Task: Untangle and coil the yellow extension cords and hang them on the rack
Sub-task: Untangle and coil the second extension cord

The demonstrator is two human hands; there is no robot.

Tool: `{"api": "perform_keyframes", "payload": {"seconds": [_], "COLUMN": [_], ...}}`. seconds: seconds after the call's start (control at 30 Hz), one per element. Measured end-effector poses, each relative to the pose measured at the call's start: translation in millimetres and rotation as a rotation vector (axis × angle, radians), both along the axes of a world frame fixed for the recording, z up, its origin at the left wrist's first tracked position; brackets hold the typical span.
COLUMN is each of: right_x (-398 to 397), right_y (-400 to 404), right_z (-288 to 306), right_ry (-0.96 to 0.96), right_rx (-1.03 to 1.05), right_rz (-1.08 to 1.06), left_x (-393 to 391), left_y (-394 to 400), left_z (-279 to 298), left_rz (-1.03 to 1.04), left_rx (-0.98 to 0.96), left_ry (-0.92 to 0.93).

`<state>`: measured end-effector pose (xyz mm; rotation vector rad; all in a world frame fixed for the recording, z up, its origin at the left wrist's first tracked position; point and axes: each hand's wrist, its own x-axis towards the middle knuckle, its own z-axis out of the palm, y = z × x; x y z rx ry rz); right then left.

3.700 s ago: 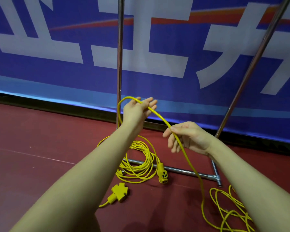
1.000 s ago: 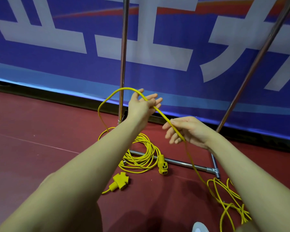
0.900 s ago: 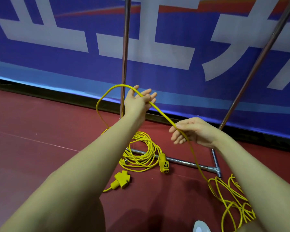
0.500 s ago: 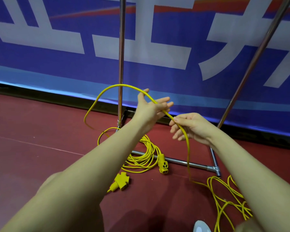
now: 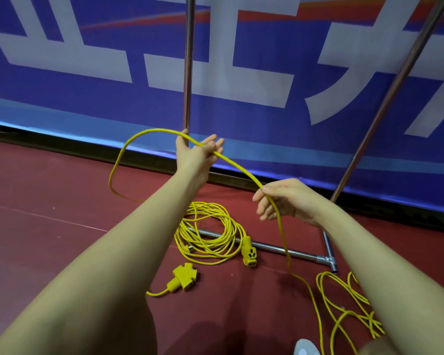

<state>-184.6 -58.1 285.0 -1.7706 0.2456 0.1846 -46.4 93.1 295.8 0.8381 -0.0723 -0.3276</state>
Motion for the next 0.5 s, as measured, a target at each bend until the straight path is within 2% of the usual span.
{"api": "perform_keyframes", "payload": {"seconds": [0.17, 0.3, 0.37, 0.5], "right_x": [0.6, 6.3, 8.6, 8.9], "right_y": [1.1, 10.0, 14.7, 16.2], "right_z": [-3.5, -0.2, 1.6, 6.4], "right_ry": [-0.051, -0.122, -0.133, -0.092], "right_rx": [-0.09, -0.072, -0.053, 0.05], "right_rz": [-0.072, -0.12, -0.109, -0.041], "left_x": [2.1, -27.6, -37.1, -27.7], "left_y": [-1.7, -20.5, -26.5, -22.5], "left_z": [-4.9, -4.2, -5.1, 0.2], "left_rz": [-0.084, -0.285, -0.27, -0.168], "left_rx": [0.003, 0.185, 0.246, 0.193], "left_ry": [0.08, -0.049, -0.107, -0.103]}}
